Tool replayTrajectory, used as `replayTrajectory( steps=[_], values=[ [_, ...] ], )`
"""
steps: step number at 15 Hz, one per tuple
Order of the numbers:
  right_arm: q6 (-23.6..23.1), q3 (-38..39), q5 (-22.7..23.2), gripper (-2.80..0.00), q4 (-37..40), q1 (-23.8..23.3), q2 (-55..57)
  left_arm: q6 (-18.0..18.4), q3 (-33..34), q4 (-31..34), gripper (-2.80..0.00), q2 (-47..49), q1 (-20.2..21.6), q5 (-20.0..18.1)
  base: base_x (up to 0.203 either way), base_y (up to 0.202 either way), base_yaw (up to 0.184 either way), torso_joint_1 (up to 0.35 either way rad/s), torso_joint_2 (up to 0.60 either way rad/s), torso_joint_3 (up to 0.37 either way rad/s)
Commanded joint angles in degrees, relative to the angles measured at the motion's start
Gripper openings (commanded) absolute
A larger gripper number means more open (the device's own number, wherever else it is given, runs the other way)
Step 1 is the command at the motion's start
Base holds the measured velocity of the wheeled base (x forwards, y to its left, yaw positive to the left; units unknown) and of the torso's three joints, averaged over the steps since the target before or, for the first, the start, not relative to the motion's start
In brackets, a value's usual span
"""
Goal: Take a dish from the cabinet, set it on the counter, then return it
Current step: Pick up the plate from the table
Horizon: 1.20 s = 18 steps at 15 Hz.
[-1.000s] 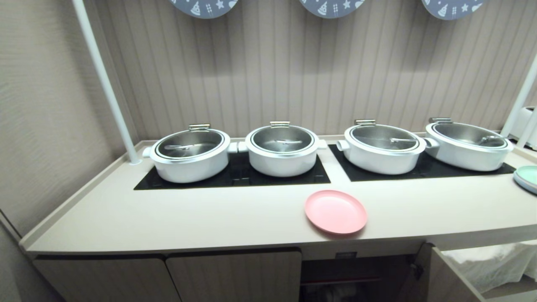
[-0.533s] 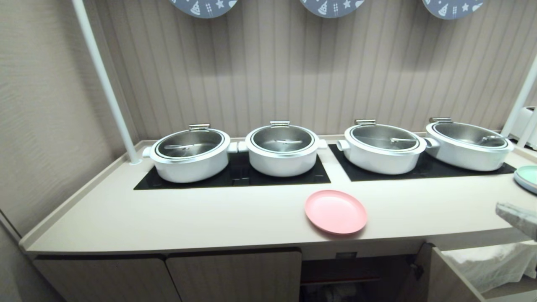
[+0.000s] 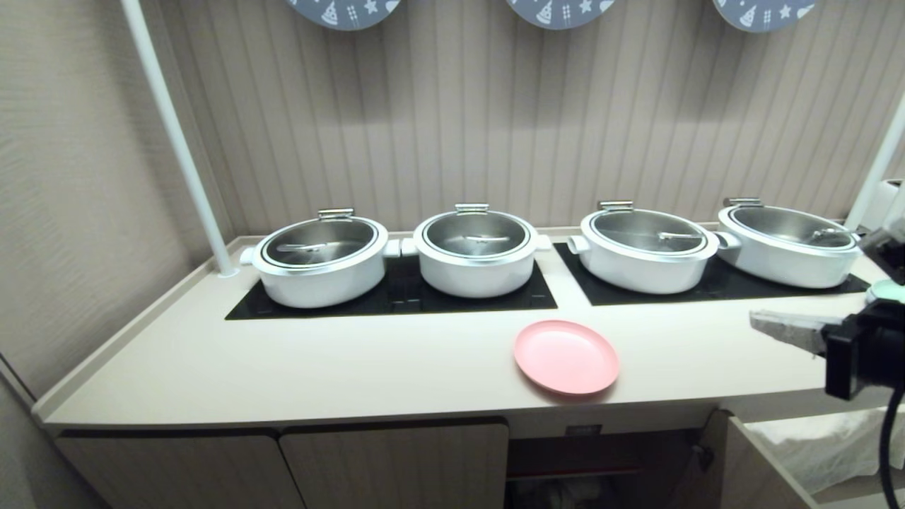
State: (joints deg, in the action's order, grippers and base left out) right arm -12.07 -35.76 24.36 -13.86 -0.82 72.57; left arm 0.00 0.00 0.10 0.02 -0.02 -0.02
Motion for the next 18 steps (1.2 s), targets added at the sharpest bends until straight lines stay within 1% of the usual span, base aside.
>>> replayTrajectory(
  steps=[1,2,4,6,7,9,12,14,15,18],
  values=[
    [-0.12,-2.69,-0.18,-2.8,-0.05,1.1,7.23,-0.09,0.0,-0.01,-2.8,-0.02,0.02,0.02,0.0,0.0,0.0,0.0,0.0,0.0],
    [-0.13,-4.54,-1.34,-2.8,0.05,1.99,10.06,-0.09,0.0,-0.01,-2.8,-0.02,-0.06,-0.05,0.0,0.0,0.0,0.0,0.0,0.0],
    [0.02,-9.55,-5.51,-2.8,1.5,4.04,16.0,-0.07,0.0,-0.01,-2.8,-0.02,-0.03,0.01,0.0,0.0,0.0,0.0,0.0,0.0],
    [0.15,-16.07,-8.27,-2.8,6.06,6.05,20.86,-0.08,0.0,-0.01,-2.8,-0.02,0.02,-0.06,0.0,0.0,0.0,0.0,0.0,0.0],
    [0.18,-19.69,-9.11,-2.8,9.93,6.84,22.7,-0.09,0.0,-0.01,-2.8,-0.02,0.02,-0.06,0.0,0.0,0.0,0.0,0.0,0.0],
    [0.68,-27.01,-10.35,-2.8,20.54,7.98,25.8,-0.09,0.0,-0.01,-2.8,-0.02,-0.06,-0.06,0.0,0.0,0.0,0.0,0.0,0.0],
    [4.78,-39.16,-12.0,-2.8,36.09,8.52,30.85,-0.08,0.0,-0.01,-2.8,-0.02,0.02,0.02,0.0,0.0,0.0,0.0,0.0,0.0],
    [8.43,-45.56,-13.01,-2.8,41.97,8.59,35.13,-0.03,0.0,-0.01,-2.8,-0.02,-0.06,-0.04,0.0,0.0,0.0,0.0,0.0,0.0],
    [9.49,-48.2,-13.21,-2.8,44.53,8.58,36.93,-0.09,0.0,-0.01,-2.8,-0.02,0.01,-0.06,0.0,0.0,0.0,0.0,0.0,0.0],
    [10.24,-55.01,-14.21,-2.8,50.86,8.64,42.56,-0.09,0.0,-0.01,-2.8,-0.02,-0.06,0.02,0.0,0.0,0.0,0.0,0.0,0.0]
  ],
)
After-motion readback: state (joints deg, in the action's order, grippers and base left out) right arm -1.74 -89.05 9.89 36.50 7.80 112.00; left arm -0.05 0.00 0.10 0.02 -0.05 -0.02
